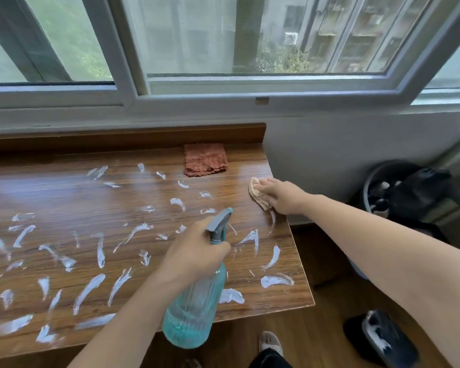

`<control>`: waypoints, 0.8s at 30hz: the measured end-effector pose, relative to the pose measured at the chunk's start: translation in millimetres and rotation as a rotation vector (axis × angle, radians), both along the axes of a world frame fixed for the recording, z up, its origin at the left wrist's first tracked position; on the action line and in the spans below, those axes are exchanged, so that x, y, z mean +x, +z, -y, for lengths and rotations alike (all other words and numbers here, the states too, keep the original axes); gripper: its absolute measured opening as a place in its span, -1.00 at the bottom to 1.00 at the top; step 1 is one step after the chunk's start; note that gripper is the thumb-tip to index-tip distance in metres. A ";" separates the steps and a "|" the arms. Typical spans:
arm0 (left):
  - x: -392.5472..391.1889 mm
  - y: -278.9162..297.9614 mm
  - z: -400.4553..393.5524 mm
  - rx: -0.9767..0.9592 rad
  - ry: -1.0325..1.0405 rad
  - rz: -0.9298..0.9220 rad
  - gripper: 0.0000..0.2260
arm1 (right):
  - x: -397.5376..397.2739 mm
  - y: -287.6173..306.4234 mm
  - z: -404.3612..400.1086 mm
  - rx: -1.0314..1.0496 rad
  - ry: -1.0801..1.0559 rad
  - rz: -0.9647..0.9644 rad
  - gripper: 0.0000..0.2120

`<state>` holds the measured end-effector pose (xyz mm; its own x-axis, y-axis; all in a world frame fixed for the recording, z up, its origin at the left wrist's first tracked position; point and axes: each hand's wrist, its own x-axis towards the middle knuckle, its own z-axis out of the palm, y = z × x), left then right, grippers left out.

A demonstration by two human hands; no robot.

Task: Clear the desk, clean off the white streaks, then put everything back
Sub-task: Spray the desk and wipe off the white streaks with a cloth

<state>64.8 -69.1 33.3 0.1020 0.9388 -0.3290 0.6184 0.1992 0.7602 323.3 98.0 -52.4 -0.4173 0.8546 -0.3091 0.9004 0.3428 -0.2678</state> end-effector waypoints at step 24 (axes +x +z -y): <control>61.2 -22.4 47.9 -0.065 0.088 -0.148 -0.91 | 8.6 -17.3 -31.6 0.136 0.056 -0.100 -0.55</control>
